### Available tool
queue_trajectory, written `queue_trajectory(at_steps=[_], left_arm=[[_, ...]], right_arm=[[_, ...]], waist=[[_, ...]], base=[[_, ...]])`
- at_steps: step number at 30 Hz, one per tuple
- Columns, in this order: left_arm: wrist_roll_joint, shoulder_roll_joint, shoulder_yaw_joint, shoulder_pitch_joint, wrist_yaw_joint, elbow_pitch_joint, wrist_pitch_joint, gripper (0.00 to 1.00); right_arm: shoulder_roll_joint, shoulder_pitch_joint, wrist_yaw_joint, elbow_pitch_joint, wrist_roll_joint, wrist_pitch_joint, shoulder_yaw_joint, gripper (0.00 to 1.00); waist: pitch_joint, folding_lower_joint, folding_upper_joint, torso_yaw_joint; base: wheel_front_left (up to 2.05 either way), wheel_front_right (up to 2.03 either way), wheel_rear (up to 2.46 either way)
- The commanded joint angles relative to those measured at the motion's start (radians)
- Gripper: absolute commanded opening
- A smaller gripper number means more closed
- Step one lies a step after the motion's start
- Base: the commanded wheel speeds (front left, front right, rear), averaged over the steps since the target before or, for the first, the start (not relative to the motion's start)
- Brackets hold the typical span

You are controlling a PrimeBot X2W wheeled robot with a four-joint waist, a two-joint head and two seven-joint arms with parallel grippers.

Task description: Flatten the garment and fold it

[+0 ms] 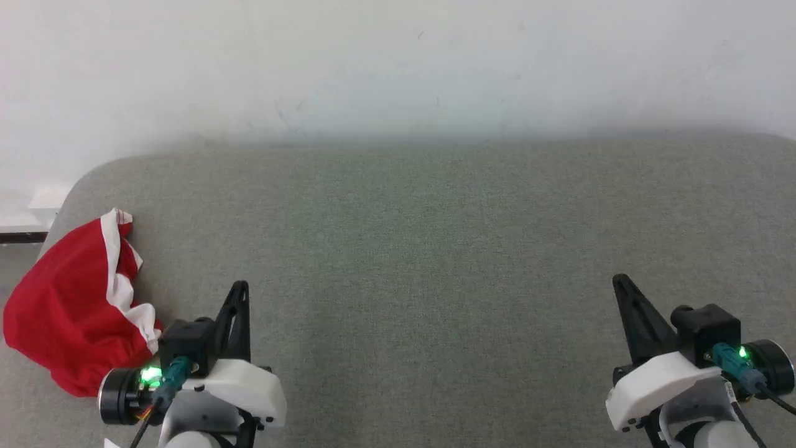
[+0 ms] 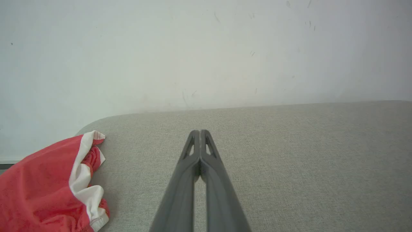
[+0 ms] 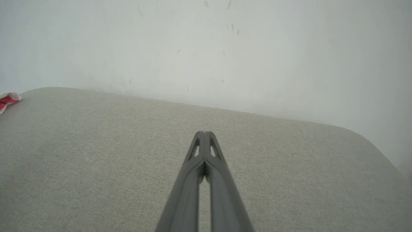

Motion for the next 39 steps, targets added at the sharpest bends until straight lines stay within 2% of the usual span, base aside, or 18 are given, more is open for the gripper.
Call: queue_trajectory(at_steps=[1, 19, 20, 39], left_arm=[[0.007, -0.005, 0.004, 0.006, -0.008, -0.005, 0.000, 0.00], [0.007, -0.005, 0.004, 0.006, -0.008, -0.005, 0.000, 0.00], [0.000, 0.000, 0.000, 0.000, 0.000, 0.000, 0.000, 1.00], [-0.002, 0.000, -0.027, -0.009, 0.043, 0.000, -0.035, 1.00]], right_arm=[[0.004, -0.015, -0.001, 0.001, -0.008, 0.000, 0.000, 0.00], [0.004, -0.015, -0.001, 0.001, -0.008, 0.000, 0.000, 0.00], [0.000, 0.000, 0.000, 0.000, 0.000, 0.000, 0.000, 1.00], [0.000, 0.008, 0.000, -0.023, 0.040, -0.035, -0.024, 1.00]], waist=[[0.000, 0.0000, -0.0001, 0.000], [0.000, 0.0000, -0.0001, 0.000], [0.000, 0.0000, -0.0001, 0.000], [0.005, 0.0000, -0.0001, 0.004]], base=[[0.00, 0.00, 0.00], [0.00, 0.00, 0.00], [0.00, 0.00, 0.00], [0.00, 0.00, 0.00]])
